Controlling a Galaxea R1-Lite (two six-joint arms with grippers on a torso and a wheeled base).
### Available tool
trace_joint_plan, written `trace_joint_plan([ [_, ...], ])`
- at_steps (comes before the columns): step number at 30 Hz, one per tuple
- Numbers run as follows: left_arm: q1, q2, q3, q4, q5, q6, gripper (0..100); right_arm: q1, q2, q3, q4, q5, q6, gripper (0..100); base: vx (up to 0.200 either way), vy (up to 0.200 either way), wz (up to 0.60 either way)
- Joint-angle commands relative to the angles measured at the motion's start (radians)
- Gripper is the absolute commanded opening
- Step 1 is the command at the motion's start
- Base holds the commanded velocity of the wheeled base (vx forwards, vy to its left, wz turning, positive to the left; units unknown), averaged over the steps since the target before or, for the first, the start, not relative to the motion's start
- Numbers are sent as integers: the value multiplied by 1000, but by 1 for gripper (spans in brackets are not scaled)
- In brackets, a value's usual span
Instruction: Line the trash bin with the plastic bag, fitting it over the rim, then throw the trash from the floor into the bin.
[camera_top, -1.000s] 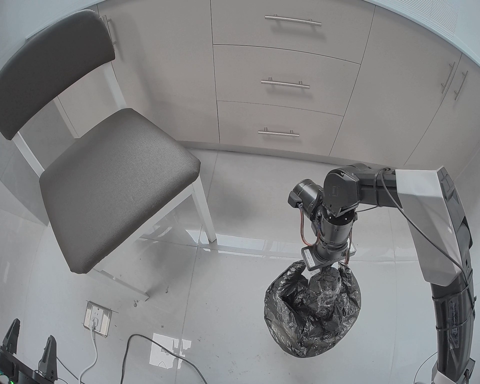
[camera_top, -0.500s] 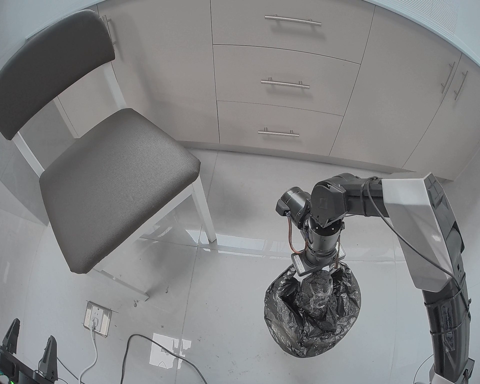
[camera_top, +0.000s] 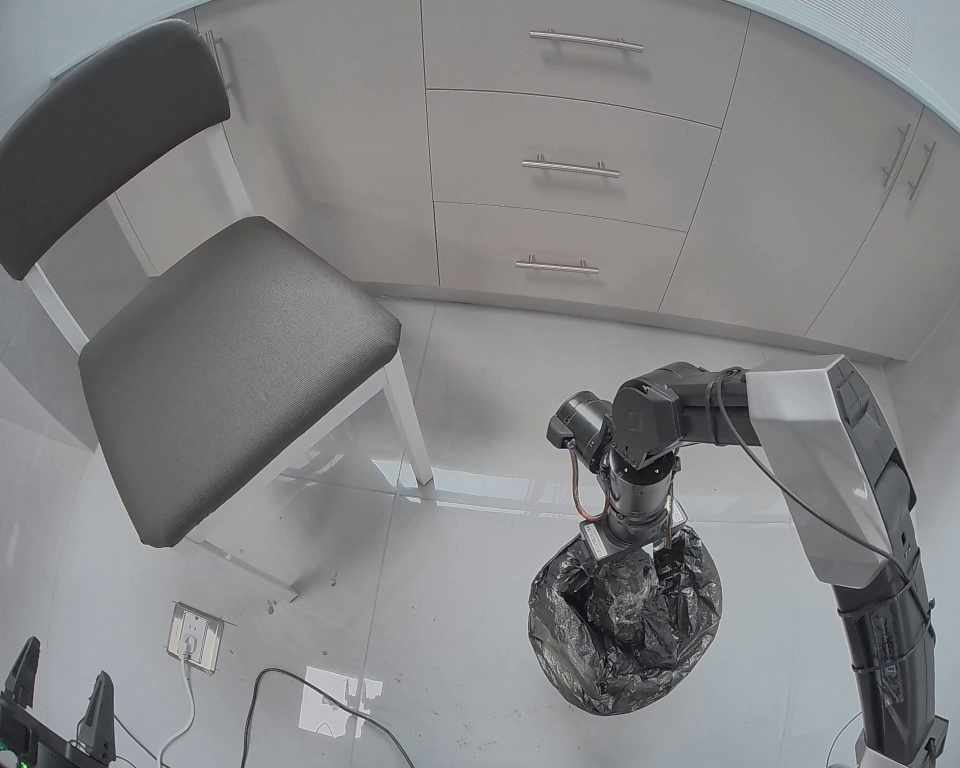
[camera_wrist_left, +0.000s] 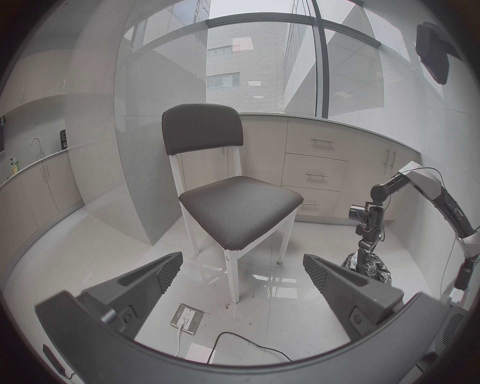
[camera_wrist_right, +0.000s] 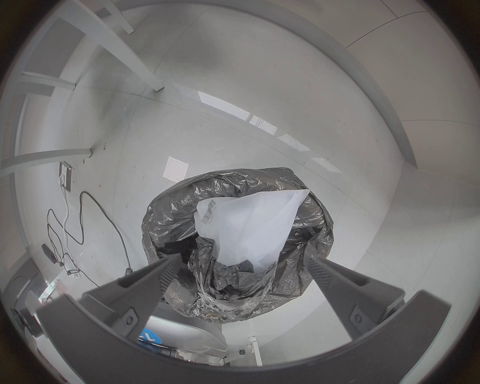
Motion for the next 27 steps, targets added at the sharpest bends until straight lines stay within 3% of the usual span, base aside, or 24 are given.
trace_joint_plan([
  [1,0,-13,18,0,0,-2,100,2,9,0,-3,0,1,100,0,0,0],
  [3,0,-13,18,0,2,-2,100,2,6,0,-6,0,1,100,0,0,0],
  [4,0,-13,18,0,0,-2,100,2,3,0,-10,0,1,0,0,0,0],
  [27,0,-13,18,0,2,-2,100,22,-48,0,-23,2,7,0,0,0,0],
])
